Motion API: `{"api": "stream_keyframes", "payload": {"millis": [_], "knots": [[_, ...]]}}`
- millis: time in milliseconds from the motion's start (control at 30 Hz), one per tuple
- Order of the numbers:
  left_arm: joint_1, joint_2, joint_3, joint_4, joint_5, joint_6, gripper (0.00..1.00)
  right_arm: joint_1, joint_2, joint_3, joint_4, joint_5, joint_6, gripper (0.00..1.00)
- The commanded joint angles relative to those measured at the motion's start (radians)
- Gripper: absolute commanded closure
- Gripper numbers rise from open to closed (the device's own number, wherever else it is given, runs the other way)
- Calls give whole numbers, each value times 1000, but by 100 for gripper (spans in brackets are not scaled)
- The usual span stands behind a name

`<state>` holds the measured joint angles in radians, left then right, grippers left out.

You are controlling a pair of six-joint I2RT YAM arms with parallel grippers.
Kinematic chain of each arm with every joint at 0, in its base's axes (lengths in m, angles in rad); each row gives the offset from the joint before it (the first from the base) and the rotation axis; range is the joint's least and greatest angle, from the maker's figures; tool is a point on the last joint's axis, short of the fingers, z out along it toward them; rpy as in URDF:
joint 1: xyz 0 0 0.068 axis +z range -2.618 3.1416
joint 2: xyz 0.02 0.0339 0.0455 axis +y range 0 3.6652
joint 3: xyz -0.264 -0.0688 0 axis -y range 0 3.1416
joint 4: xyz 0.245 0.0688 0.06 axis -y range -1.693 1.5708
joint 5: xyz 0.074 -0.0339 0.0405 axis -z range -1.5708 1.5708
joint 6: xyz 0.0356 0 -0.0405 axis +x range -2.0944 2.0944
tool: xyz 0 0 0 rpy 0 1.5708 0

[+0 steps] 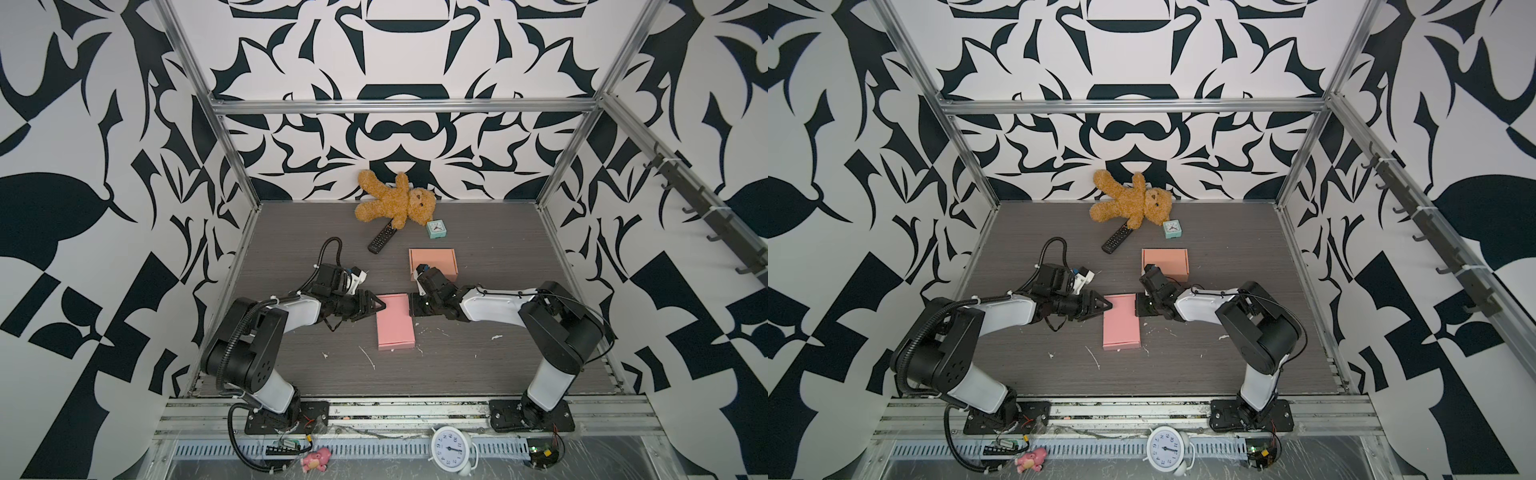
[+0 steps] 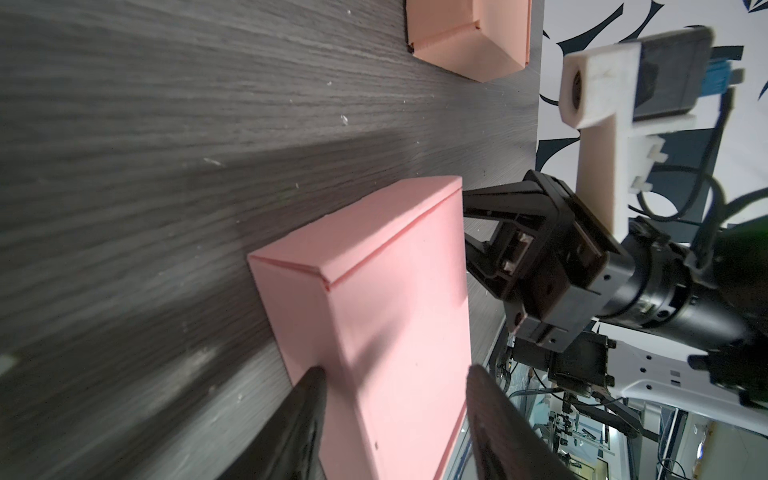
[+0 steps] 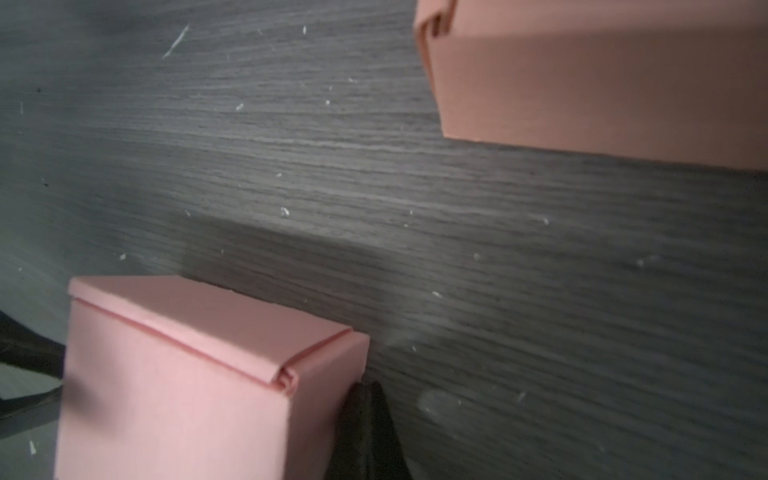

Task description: Fold the paper box

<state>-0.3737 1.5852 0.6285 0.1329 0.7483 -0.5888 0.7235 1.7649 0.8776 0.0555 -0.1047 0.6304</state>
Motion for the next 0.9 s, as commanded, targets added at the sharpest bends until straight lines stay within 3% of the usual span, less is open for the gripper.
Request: {"api": "stream_keyframes", "payload": {"millis": [0,433,700,867], "knots": [[-17,24,20,33,20,-9,43,19,11,30,23,-36,20,100],[-37,30,31,45,18,-18,43,51,5,18,64,-61,53,100],[-27,11,16,6,2,2,44,38,-67,-71,47,-18,43,100],[-14,-46,-33,-39,-34,26,33,23,-148,-173,36,16,47,97]]}}
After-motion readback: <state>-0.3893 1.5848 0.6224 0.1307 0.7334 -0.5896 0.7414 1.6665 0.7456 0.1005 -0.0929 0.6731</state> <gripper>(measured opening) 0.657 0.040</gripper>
